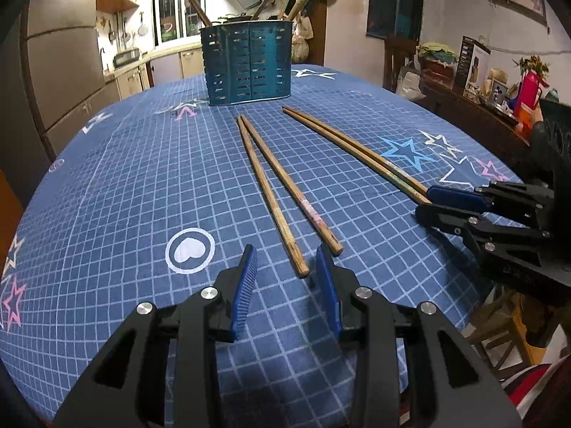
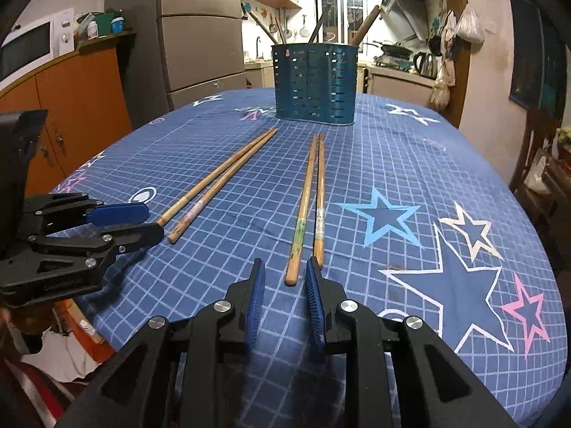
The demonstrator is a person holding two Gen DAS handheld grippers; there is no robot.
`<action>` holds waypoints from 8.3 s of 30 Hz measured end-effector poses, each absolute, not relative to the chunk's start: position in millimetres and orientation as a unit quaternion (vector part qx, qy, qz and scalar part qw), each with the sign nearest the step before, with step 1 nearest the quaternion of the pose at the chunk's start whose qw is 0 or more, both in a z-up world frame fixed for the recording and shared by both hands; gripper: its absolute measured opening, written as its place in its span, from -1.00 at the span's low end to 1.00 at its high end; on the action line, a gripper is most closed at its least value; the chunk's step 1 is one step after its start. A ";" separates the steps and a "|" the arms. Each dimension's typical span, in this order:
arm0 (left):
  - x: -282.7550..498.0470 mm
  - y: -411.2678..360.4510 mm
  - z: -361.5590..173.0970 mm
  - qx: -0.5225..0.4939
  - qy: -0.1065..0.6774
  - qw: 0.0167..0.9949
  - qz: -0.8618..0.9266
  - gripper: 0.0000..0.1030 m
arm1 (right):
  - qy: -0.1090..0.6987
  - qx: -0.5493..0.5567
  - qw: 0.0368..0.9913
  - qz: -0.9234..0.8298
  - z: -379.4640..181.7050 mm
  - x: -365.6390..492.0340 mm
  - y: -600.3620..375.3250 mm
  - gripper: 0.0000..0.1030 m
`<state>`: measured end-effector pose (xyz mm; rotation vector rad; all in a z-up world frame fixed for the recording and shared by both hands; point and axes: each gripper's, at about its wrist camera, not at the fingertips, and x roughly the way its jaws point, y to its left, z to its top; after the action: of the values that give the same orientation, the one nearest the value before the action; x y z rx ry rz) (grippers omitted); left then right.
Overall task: Organize utensils
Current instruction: 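Bring both open tools back down over the remaining chopsticks, then close the right tool on a chopstick while the left tool grasps another, then lift the left tool's chopstick toward the holder while the right tool carries its own, then lower the left tool's chopstick into the holder while the right tool lowers its own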
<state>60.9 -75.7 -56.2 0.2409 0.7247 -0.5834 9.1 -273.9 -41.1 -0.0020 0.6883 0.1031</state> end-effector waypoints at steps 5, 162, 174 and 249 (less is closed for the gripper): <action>51.7 -77.8 -58.8 0.130 0.323 0.896 -0.276 -0.48 | 0.313 0.004 0.949 0.035 -44.6 4.6 -272.3 -0.50; 202.0 -286.2 6.5 0.343 0.264 0.785 -0.442 0.23 | -0.006 0.087 0.996 -0.023 222.8 73.0 -446.5 -0.84; 244.1 -309.7 -44.7 0.380 0.327 0.734 -0.457 -0.48 | 0.008 0.117 0.993 -0.031 191.4 55.4 -486.0 -0.84; 334.0 -155.7 160.3 0.001 0.074 0.970 -0.233 -0.91 | 0.084 0.118 0.989 0.005 196.4 300.7 -374.6 -0.84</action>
<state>334.0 -155.7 160.3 0.0020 0.1502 -0.4715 300.7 -374.6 196.4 0.2373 0.1692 0.0100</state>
